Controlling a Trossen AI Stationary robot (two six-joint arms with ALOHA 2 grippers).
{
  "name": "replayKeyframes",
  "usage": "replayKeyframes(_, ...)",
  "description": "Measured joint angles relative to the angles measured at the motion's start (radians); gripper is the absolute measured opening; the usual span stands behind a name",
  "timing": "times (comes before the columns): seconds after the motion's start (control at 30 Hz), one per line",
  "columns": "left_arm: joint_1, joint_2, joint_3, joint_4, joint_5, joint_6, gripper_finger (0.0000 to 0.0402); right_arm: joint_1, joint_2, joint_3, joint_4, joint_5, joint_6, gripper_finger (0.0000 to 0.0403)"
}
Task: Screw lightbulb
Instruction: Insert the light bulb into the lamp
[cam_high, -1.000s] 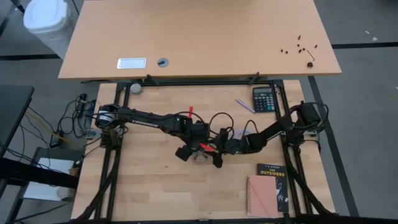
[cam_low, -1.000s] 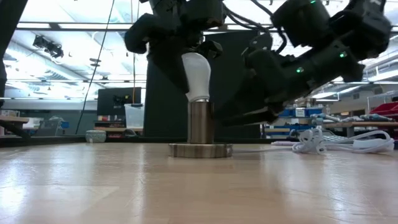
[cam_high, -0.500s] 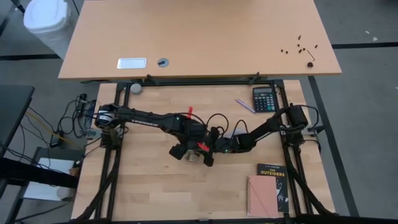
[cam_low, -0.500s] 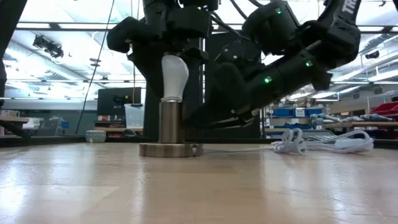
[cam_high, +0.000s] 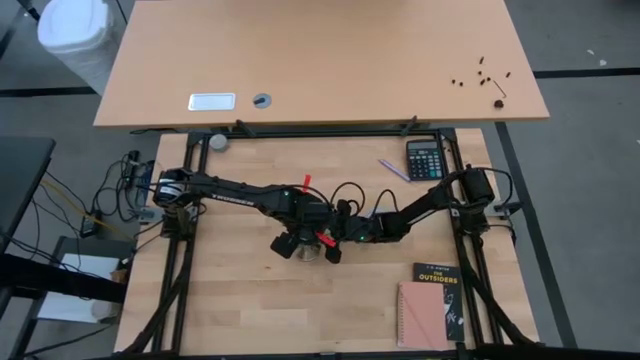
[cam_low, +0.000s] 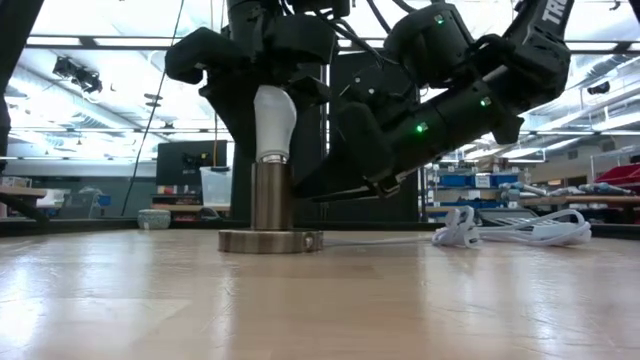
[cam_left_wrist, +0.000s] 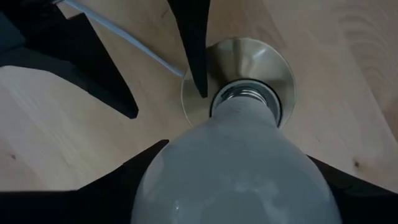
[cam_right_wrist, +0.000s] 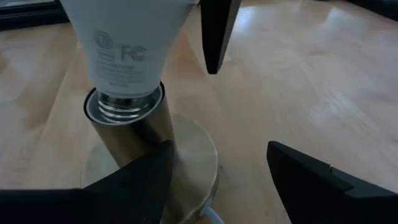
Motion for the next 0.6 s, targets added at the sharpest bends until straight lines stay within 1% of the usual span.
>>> replayKeyframes(0.3, -0.028, 0.0, 0.007, 0.009, -0.006, 0.001, 0.0268, 0.001, 0.0, 0.0, -0.014, -0.002, 0.008, 0.0268)
replayKeyframes(0.47, -0.05, 0.0, 0.007, 0.024, -0.093, 0.008, 0.0267, 0.001, 0.0, 0.0, -0.028, 0.014, 0.01, 0.0268)
replayKeyframes(0.6, -0.066, 0.0, 0.007, 0.026, -0.102, 0.013, 0.0267, 0.001, -0.001, -0.001, -0.038, 0.021, 0.008, 0.0268)
